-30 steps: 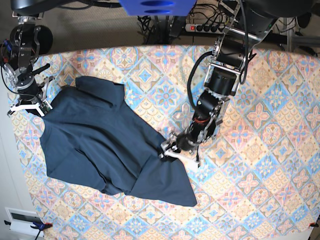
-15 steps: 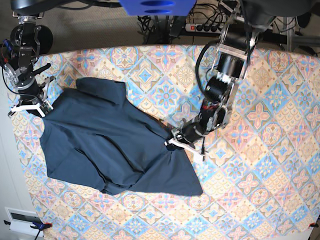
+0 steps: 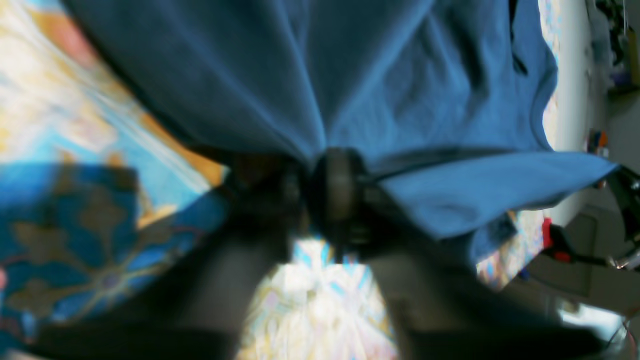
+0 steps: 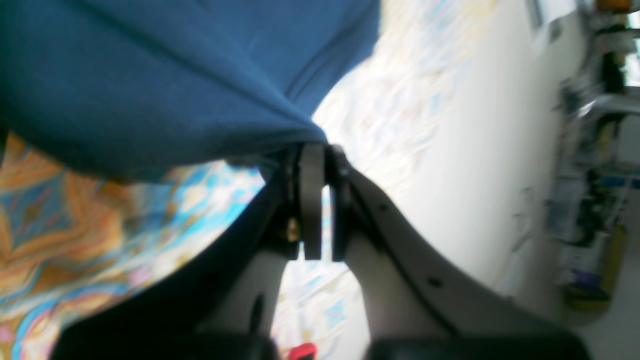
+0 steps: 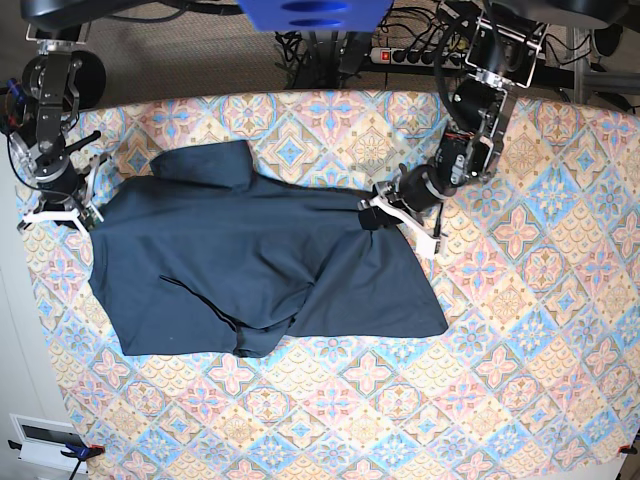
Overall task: Layout the t-shirt on the table in an organized manner, then fold the t-shirt properly
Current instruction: 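Pull the shirt hem corner with the left gripper away from the right gripper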
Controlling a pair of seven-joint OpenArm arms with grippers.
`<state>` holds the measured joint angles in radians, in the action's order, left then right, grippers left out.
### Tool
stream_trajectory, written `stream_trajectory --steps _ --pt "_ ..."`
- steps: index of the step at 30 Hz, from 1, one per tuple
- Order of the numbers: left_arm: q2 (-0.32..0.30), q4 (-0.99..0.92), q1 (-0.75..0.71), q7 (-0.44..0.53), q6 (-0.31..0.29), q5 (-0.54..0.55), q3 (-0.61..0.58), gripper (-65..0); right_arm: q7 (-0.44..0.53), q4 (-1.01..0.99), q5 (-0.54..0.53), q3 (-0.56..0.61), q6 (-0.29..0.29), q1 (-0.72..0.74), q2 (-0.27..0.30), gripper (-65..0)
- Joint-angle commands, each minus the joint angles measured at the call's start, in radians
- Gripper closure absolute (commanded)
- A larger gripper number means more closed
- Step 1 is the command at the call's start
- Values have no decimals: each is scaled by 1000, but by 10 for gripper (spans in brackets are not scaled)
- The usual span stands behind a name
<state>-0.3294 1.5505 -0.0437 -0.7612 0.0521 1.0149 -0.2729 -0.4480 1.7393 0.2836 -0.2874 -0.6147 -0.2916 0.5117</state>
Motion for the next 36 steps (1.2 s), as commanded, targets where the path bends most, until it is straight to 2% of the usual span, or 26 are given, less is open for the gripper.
stream_trajectory --steps 1,3,5,7,10,16,18,21,31,36 --pt "-17 18 11 -21 2 43 37 -237 2 15 7 -11 16 1 23 -4" --pt "-23 18 15 -93 10 123 113 -385 2 15 7 -11 16 4 23 -4" --pt "-30 18 20 -131 9 181 217 -492 2 15 7 -11 16 4 23 -4" --pt "-30 15 21 -133 9 219 320 -535 4 15 7 -11 16 4 23 -4" --pt "-30 -3 81 -137 12 227 415 -530 4 18 7 -11 16 4 23 -4" --pt "-27 -292 284 -131 15 224 412 -486 7 21 7 -9 16 4 23 -4" --pt "-1 -394 362 -131 15 218 412 -470 7 23 7 -9 16 4 23 -4" --pt "19 -505 446 -131 15 140 412 -451 7 23 7 -9 16 4 23 -4" --pt "157 -753 620 -129 15 -189 413 -436 5 66 9 -9 16 1 23 -4" --pt "166 -830 640 -131 16 -225 415 -428 7 66 9 -11 16 1 23 -4"
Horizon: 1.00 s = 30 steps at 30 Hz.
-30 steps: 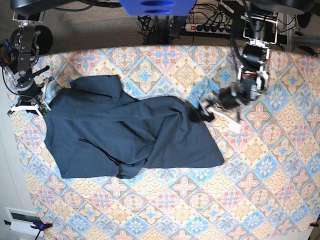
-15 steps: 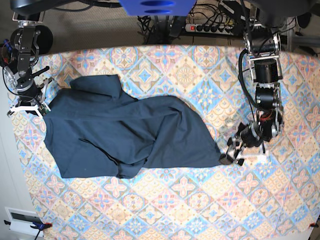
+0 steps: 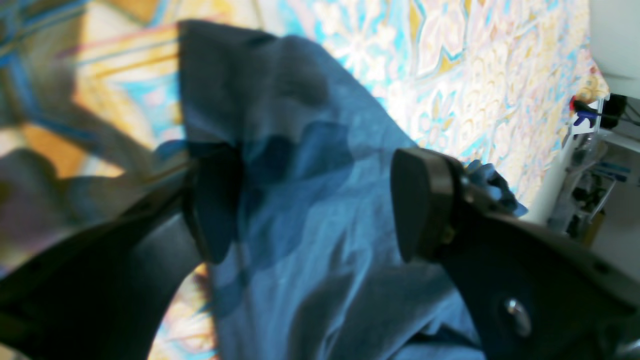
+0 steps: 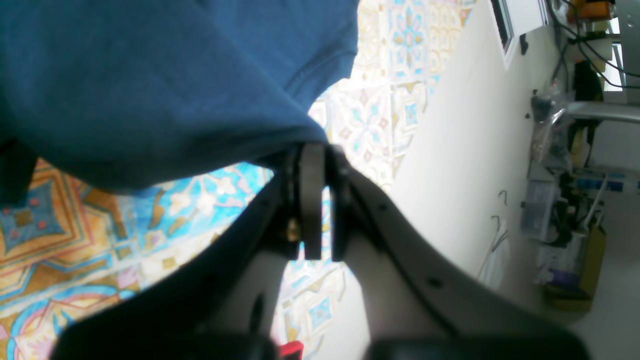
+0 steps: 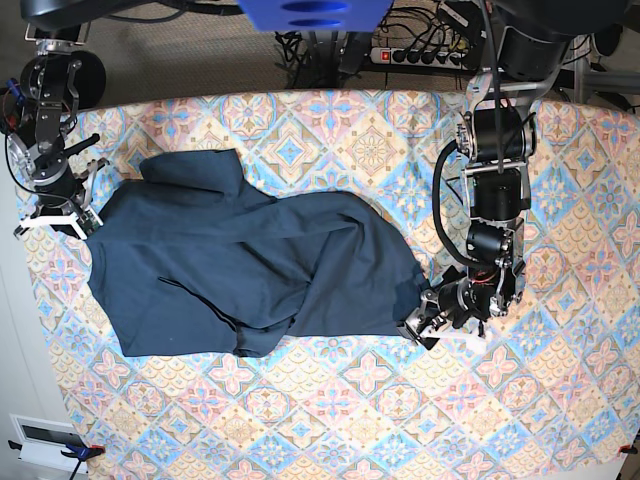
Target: Layout the t-shirt on the table in an organized manner, then fold the t-shirt properly
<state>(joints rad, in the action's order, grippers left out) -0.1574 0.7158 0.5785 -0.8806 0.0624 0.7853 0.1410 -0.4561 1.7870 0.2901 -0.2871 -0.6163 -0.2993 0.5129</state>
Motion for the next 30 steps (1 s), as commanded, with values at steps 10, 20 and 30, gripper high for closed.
stream_trajectory --steps 10,20,30 --pt "-69 9 -15 -39 6 9 -2 0 15 18 2 -11 17 10 22 -3" --pt "-123 519 -275 -200 1 84 165 0 13 14 2 -11 17 12 22 -3" --pt "-144 620 -444 -210 1 102 283 0 9 -20 2 -11 17 13 22 -3"
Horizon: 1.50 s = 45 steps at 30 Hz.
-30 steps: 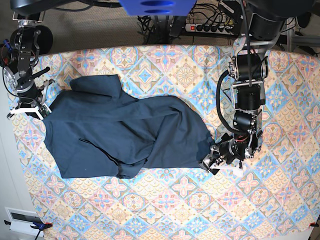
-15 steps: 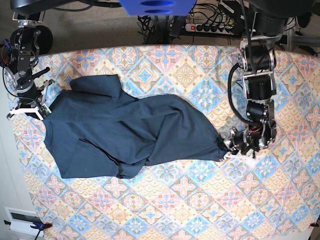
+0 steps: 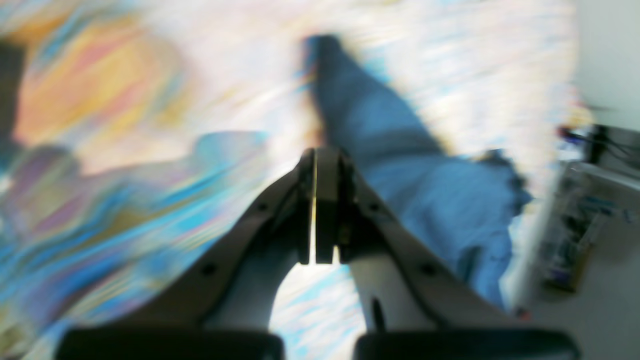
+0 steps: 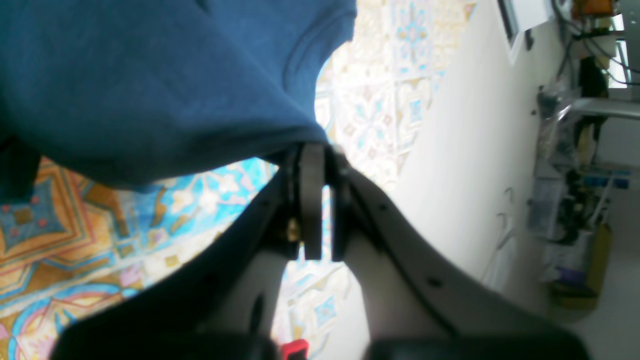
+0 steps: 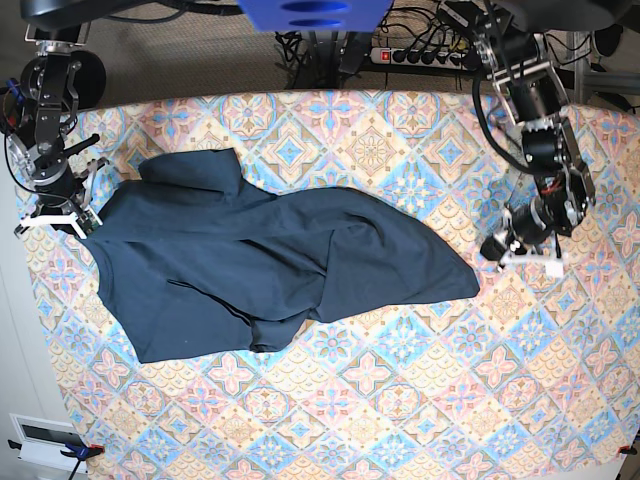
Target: Layout the t-shirt on the table in an organized manner, then fold the t-shirt properly
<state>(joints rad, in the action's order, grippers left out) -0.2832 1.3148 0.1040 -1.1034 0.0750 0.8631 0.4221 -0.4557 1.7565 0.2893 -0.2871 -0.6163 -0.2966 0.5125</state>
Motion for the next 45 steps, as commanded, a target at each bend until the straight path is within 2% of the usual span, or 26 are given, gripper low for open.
stream_trajectory --steps 1,6,8,12,13,18,19,21,23,26,29,31,36,45 --pt "-20 19 21 15 -11 23 2 0 8 4 4 -11 17 10 22 -3" --pt "-21 15 3 33 -11 20 2 0 8 -4 6 -11 17 10 22 -22" --pt "-21 15 4 29 -11 20 2 0 -1 0 6 -11 19 10 22 -64" --pt "-20 16 7 29 -11 28 2 0 -99 6 6 -18 19 10 22 -197" --pt "-20 18 9 29 -11 28 2 0 -117 7 4 -19 19 10 22 -214" --pt "-26 22 15 26 -11 29 2 0 -171 64 -14 -19 19 10 19 -224" --pt "-26 22 20 26 -11 29 2 0 -194 84 -55 -19 19 10 18 -224" --pt "-27 22 41 26 -11 21 2 -43 -252 109 -195 -22 19 10 18 -224" --pt "-35 22 47 26 -11 21 1 -105 -331 112 -384 -67 19 26 19 -224" --pt "-46 22 52 26 -11 21 -1 -158 -446 104 -645 -163 19 69 19 -228" --pt "-47 22 63 26 -11 20 -2 -182 -564 59 -898 -238 19 138 16 -228" --pt "-47 22 66 26 -11 20 -2 -182 -613 -2 -1002 -261 19 159 16 -229" --pt "-47 22 67 26 -11 20 -2 -182 -677 -220 -1189 -286 19 202 16 -229" --pt "-47 21 69 26 -13 20 -2 -182 -679 -436 -1287 -277 19 201 5 -230"
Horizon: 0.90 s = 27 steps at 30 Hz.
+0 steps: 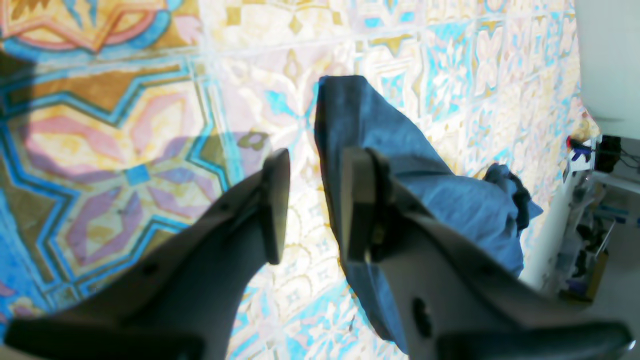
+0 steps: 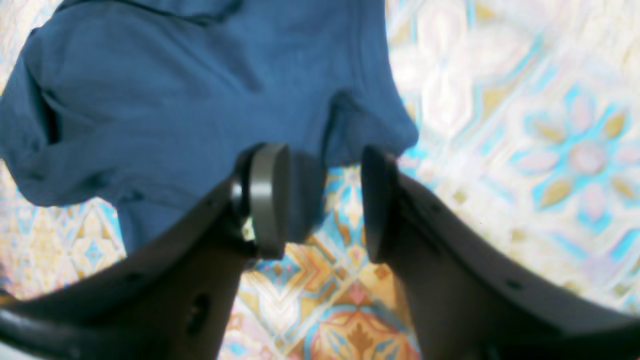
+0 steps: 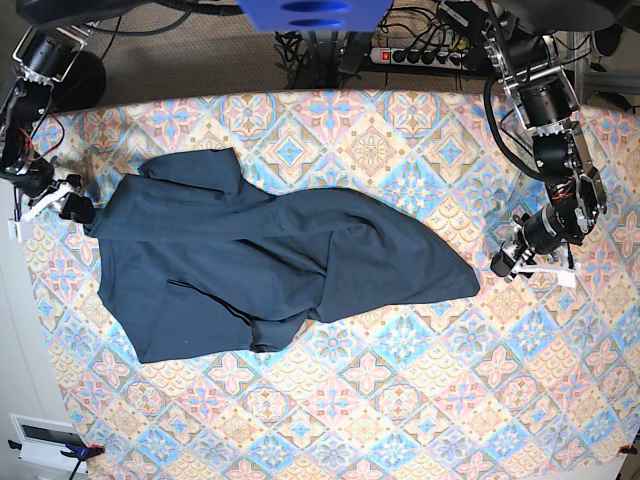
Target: Layout the t-shirt on the table in an organized manner, then fold the t-shirt properly
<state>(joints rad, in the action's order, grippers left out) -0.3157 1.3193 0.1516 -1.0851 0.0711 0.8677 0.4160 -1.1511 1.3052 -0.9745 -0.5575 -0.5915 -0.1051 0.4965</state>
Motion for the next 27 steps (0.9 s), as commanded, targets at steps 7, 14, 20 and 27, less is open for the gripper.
stream_trajectory --steps 7,14,20,27 --pt "-15 16 23 7 -9 15 4 -182 16 -5 -24 14 -6 5 -17 -286" --pt "-17 16 23 7 -9 15 4 -182 20 -5 -19 49 -6 11 -52 -305" --pt "-17 16 23 7 -9 15 4 -182 20 -5 -17 50 -6 11 -88 -304" --pt "-17 16 21 6 -9 15 4 -182 24 -5 -16 43 -6 11 -88 -304"
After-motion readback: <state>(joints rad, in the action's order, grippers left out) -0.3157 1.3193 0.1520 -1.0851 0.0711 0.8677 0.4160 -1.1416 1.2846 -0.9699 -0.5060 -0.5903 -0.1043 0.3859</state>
